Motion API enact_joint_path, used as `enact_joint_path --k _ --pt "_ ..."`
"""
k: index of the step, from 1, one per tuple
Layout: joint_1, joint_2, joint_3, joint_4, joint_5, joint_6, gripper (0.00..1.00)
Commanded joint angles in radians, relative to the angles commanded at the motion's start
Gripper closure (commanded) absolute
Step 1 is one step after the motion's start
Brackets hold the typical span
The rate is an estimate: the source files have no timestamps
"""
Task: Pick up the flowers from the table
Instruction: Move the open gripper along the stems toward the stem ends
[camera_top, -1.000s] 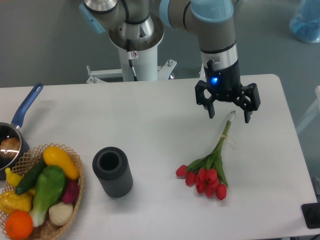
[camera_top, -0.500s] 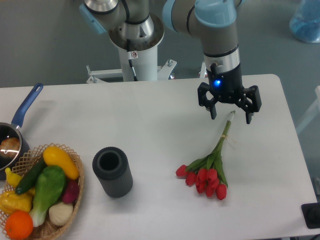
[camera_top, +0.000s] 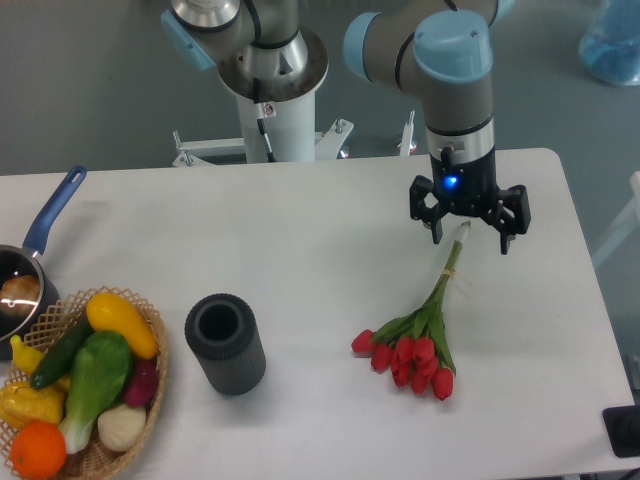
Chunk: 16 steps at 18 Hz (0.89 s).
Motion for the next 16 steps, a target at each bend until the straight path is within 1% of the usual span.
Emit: enact_joint_path --k 2,10,16 --pt "-0.001 0.002 -0.018 0.0 0.0 -0.005 0.0" --pt "-0.005 0.0 -0.021 -0.011 -0.014 -0.002 0.0" --pt "0.014 0.008 -0.026 -0.02 -0.012 0.0 0.0"
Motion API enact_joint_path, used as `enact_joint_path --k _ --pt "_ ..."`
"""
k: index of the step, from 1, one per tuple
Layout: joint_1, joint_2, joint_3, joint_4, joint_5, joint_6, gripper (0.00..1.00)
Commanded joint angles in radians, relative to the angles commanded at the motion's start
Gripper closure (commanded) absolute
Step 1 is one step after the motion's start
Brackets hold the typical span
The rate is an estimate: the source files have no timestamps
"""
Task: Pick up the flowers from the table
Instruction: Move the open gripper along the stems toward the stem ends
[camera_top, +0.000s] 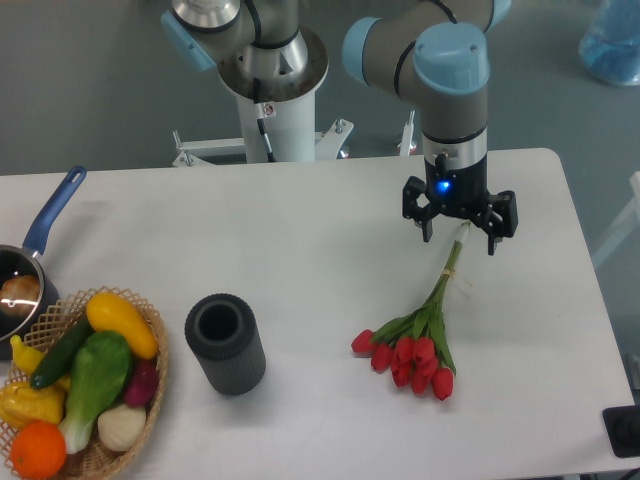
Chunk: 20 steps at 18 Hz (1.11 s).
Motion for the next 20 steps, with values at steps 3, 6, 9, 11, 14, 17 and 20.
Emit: enact_joint_path --k 3,6,9,11,14,17,20 --pt "0.026 -0.003 0.0 -0.003 -0.003 0.002 0.0" --pt "0.043 -0.005 0.0 -0.003 -0.005 0.032 0.0" --pt "0.063 -0.006 -0.002 -0.003 -0.005 0.067 0.0" --pt "0.068 -0.006 -0.002 -0.005 -0.008 0.087 0.0" --pt "0.087 -0.006 -0.008 -0.011 -0.006 0.135 0.0" --pt "0.121 -0.008 -0.017 -0.018 -0.006 0.234 0.0" --pt "0.138 -0.02 -0.029 -0.02 -0.002 0.302 0.0"
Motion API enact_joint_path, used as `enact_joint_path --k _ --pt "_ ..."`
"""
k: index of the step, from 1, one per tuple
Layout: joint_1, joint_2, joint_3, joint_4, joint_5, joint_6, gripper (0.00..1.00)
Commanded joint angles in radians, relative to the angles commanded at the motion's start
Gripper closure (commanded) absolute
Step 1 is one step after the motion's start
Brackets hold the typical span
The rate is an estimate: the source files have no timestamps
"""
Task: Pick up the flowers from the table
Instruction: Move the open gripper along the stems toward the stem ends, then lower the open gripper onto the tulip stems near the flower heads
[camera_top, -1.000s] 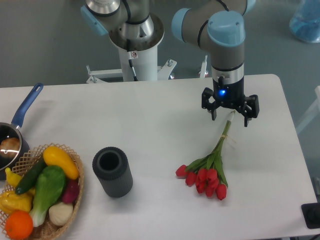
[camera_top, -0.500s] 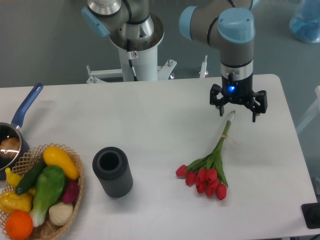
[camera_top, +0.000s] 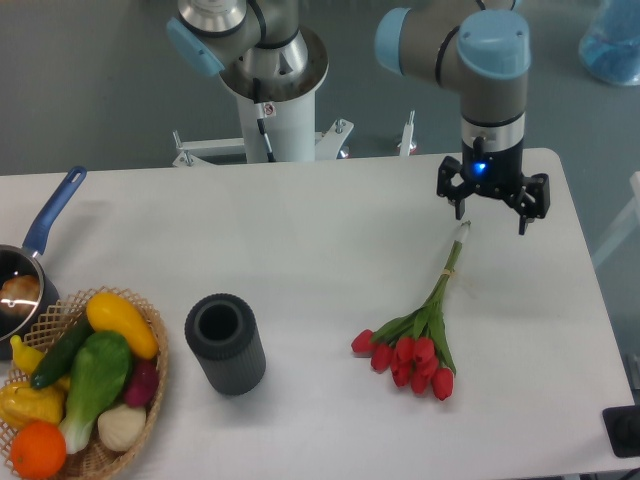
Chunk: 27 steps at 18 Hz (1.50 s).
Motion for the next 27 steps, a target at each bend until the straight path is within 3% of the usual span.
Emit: enact_joint_path --k 6,10,15,21,27 --pt "-0.005 -0.058 -0.038 -0.002 0.002 0.0 0.0" --pt "-0.008 -0.09 -0.038 0.005 -0.09 -0.185 0.0" --pt "-0.011 -0.117 -0.037 0.005 -0.136 -0.254 0.0" --pt "-0.081 -0.198 -0.011 0.04 -0.135 -0.248 0.0" --pt "-0.106 -0.221 0.005 0.043 -0.133 -0.255 0.0"
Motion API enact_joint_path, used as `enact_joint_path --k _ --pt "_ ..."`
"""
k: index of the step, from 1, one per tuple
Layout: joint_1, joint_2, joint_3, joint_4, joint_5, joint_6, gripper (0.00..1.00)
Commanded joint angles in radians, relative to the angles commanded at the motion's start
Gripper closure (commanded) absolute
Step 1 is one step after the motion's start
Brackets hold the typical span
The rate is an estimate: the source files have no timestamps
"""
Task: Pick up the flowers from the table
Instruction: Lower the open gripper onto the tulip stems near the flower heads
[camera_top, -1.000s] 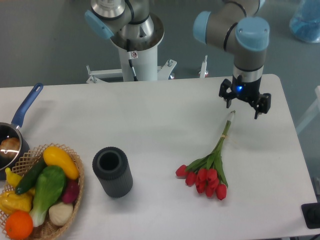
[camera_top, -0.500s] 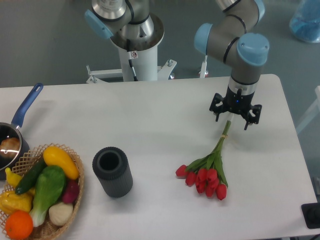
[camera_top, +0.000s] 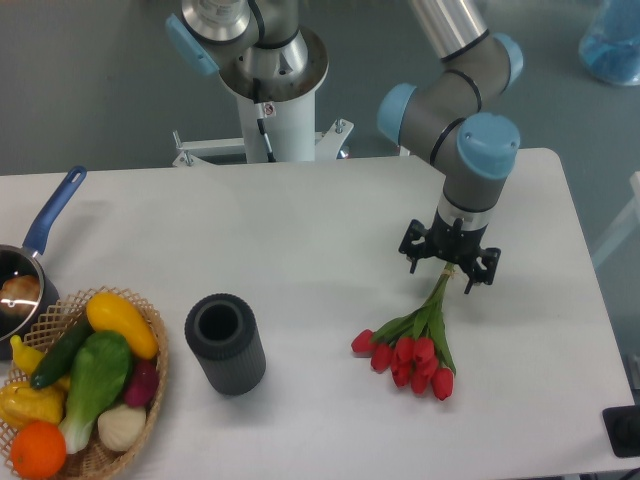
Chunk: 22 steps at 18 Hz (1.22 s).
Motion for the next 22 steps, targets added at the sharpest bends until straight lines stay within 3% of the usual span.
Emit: enact_joint_path --k 11,22 --pt "-0.026 -0.064 0.052 0.025 -0.002 0.005 0.0" --pt "-0.04 -0.078 0.055 0.026 -0.002 0.005 0.0"
